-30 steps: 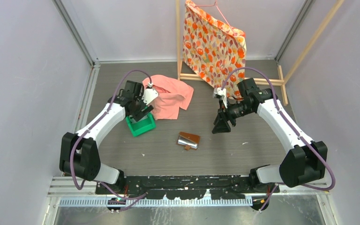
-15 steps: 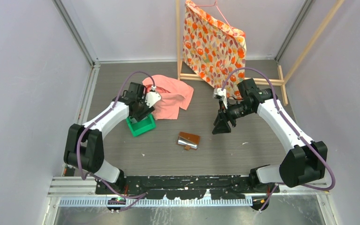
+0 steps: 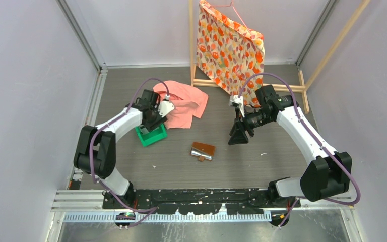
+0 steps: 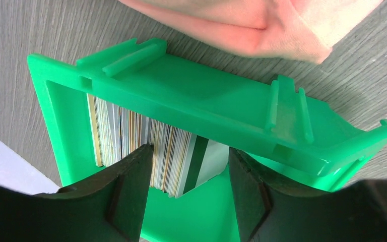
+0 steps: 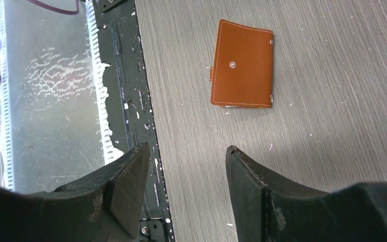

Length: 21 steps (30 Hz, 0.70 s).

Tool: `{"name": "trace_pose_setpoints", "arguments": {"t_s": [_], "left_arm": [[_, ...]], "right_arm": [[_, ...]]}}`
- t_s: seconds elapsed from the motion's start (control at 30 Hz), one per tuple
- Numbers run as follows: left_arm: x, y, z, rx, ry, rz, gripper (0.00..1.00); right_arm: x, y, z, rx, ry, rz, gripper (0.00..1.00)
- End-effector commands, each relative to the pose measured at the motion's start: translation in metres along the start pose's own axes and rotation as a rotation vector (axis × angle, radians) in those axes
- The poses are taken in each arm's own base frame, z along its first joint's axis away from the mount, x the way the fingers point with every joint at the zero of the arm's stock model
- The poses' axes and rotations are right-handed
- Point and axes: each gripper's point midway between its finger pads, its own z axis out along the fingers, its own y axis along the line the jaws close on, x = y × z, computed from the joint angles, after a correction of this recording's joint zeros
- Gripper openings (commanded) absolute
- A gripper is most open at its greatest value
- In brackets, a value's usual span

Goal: Put the credit cards into the card holder
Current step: Pick up the credit card from the storage box.

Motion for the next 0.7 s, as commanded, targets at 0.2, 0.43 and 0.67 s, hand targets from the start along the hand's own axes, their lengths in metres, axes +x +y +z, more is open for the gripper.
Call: {"name": "trace_pose_setpoints", "arguments": {"t_s": [0.2,0.43,0.67], "left_arm": [[-0.005,0.021,0.000,-0.092,0.013,-0.012,0.49],[-0.009,0.030,-0.006,-0.154,0.008,-0.001,0.38],[-0.014,0.031,-0.014,-0.180,-0.016,0.005,0.29]], "right_arm": [[-0.012,0.007,-0.005,-0.022,-0.035,-0.051,0.62],[-0.012,0.009,-0.005,-0.031,-0.035,-0.052,0.62],[-0.011,0.009,-0.005,-0.033,-0.034,-0.050,0.62]]}}
